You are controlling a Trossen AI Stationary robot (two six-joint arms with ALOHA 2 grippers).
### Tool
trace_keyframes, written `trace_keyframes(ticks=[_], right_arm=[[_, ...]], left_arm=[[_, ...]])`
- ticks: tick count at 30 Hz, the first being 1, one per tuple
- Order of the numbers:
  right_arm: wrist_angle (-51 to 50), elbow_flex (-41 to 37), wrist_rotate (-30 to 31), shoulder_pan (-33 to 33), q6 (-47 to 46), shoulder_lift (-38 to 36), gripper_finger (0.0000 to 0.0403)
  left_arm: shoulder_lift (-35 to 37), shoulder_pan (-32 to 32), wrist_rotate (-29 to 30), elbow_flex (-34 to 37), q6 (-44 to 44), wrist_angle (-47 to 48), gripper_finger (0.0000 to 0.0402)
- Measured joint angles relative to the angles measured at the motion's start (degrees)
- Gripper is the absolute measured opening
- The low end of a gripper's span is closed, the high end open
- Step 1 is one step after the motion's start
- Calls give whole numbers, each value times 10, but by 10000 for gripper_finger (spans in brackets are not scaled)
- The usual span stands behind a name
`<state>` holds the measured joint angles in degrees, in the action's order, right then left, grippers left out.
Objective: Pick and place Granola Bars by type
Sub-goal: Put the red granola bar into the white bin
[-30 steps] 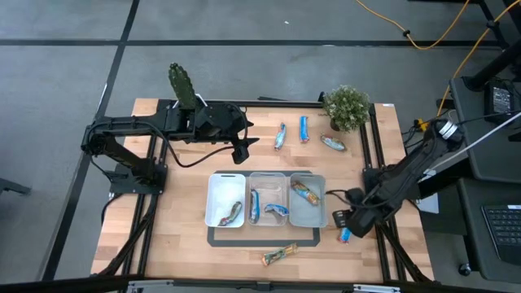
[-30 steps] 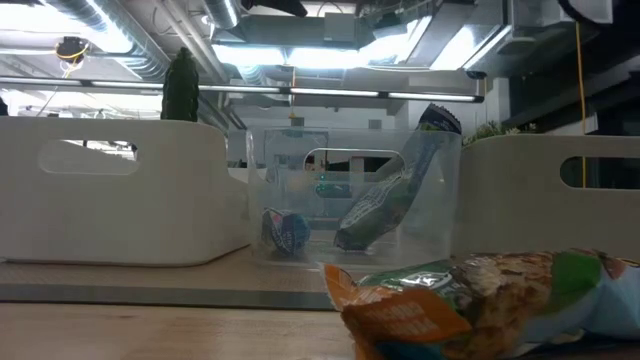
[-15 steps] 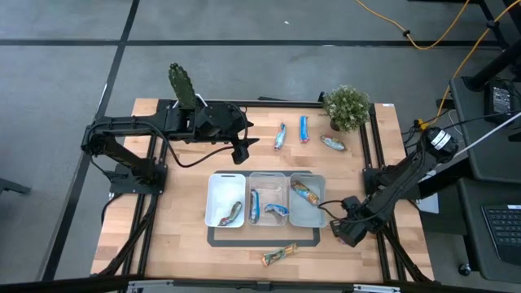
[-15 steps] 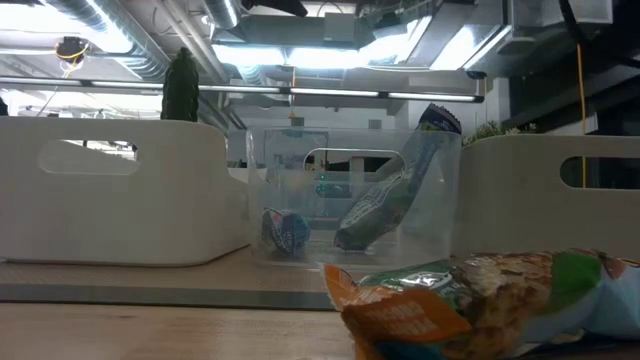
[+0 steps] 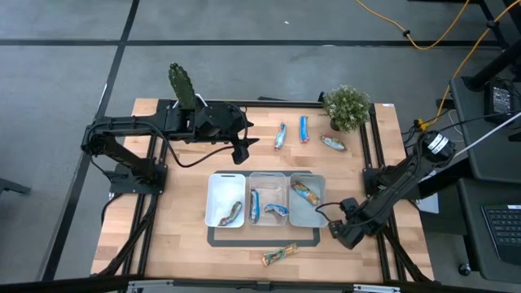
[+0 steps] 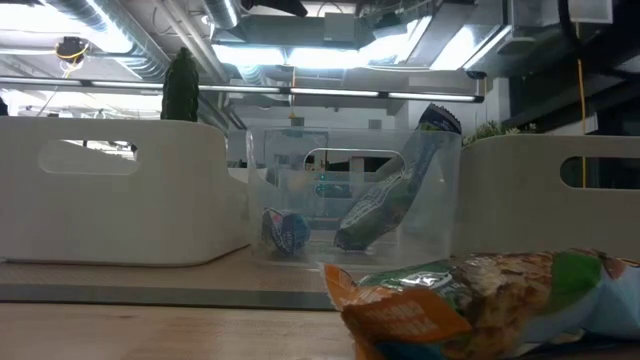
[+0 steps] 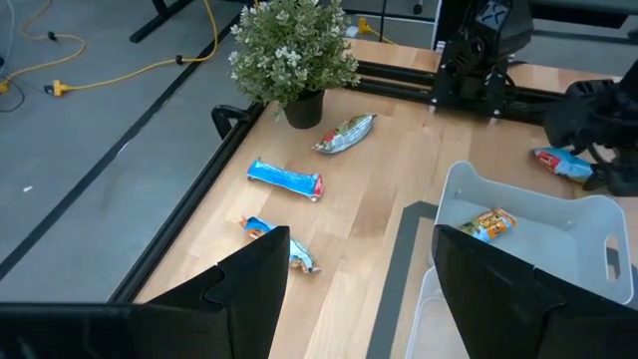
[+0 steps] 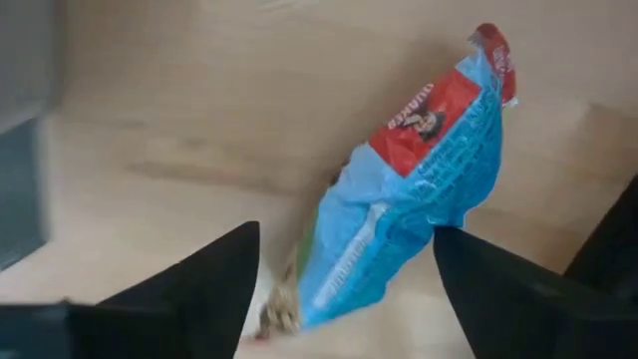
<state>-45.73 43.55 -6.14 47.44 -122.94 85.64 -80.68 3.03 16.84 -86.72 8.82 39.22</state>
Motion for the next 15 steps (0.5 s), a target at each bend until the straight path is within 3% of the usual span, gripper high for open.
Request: trace_keyframes(ticks=[4, 8, 15], right_arm=[[4, -5, -8, 0, 3, 34, 293], [18, -7, -5, 0, 13, 47, 257], [27, -9, -2, -1, 47, 32, 114]], left_arm=[[0, 0, 0, 0, 4, 0, 237], [0, 0, 0, 0, 9, -3, 237], [0, 0, 0, 0, 18, -6, 237]])
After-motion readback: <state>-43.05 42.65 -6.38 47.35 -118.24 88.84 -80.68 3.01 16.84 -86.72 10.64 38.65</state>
